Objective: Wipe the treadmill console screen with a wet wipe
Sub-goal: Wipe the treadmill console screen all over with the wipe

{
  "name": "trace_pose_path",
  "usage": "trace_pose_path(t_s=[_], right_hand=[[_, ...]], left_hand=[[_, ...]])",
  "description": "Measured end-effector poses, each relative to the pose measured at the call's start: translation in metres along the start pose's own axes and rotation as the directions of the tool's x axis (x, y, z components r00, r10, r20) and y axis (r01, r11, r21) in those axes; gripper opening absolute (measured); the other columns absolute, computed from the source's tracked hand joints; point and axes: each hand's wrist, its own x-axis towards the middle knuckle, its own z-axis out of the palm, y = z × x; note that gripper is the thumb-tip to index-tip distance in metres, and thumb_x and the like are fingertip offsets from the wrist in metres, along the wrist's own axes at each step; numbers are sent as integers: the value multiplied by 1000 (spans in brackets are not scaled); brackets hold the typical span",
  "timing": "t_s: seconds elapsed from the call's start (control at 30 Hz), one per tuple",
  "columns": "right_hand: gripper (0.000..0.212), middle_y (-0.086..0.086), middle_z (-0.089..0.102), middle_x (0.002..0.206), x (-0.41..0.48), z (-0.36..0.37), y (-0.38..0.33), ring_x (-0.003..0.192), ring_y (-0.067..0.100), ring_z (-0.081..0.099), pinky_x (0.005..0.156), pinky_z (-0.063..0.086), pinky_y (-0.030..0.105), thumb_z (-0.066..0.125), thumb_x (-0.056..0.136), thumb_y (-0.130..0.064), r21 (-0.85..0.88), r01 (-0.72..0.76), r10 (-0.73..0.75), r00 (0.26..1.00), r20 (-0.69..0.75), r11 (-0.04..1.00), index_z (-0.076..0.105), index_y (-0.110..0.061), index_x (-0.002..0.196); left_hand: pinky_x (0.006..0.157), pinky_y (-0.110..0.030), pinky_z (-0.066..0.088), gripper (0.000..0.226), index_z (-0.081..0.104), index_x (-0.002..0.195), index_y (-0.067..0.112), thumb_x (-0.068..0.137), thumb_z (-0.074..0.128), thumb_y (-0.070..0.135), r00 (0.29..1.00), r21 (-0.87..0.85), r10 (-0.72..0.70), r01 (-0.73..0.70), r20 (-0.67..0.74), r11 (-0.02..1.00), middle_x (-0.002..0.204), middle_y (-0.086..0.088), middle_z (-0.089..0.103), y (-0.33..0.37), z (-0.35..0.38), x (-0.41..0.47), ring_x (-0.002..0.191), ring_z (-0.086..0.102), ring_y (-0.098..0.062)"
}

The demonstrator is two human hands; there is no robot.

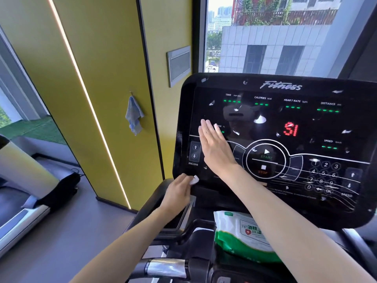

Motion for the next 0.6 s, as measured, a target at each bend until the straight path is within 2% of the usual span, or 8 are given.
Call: trace_pose_path(t_s=[0.07,0.2,0.27,0.37,0.43,0.5,0.6], right_hand=[[62,24,13,153,0,1,1,143,34,11,117,9,45,9,83,-3,8,5,-5,1000,-4,1000,19,8,143],[61,25,18,151,1,3,-1,142,35,15,116,13,47,13,82,-1,42,-13,14,999,-33,999,24,9,141],[60,25,21,150,1,5,-2,141,35,17,116,16,47,14,83,-2,56,-15,18,999,-42,998,26,9,140],[60,25,21,151,0,8,1,141,35,17,116,16,47,9,83,0,33,3,-2,999,-49,999,25,9,140],[64,25,23,150,0,9,3,140,36,20,115,17,47,2,81,1,30,9,-7,997,-71,999,28,9,140],[59,27,26,148,0,9,1,139,37,23,114,19,48,13,82,4,33,-4,7,997,-77,999,30,11,138],[59,29,31,145,2,6,-2,136,39,28,113,21,48,44,76,9,24,-16,18,996,-91,1000,35,13,134]], left_hand=[[52,-36,47,24,61,99,2,81,45,-5,1000,22,-9,9,5,1000,85,-7,56,-12,-10,6,64,55,-24],[47,-42,44,17,57,89,1,81,49,-11,962,19,-178,186,-209,982,79,-10,54,-25,-21,19,59,50,-27],[45,-43,44,22,54,90,4,79,50,-15,973,37,-148,156,-175,987,79,-9,52,-14,-11,11,58,48,-26],[48,-38,45,29,48,101,13,81,45,-8,997,76,6,-1,-73,997,83,-10,52,-8,-1,-5,65,48,-24],[50,-37,43,20,49,100,10,87,41,-3,988,68,-25,36,-152,997,83,-11,52,-12,-13,16,64,48,-24],[53,-32,39,15,54,94,2,86,48,-9,951,66,-102,127,-291,990,80,-13,53,-12,-34,54,63,48,-26],[53,-28,36,11,58,89,-2,84,56,-11,925,144,-67,129,-375,981,80,-13,53,-7,-60,106,65,48,-24]])
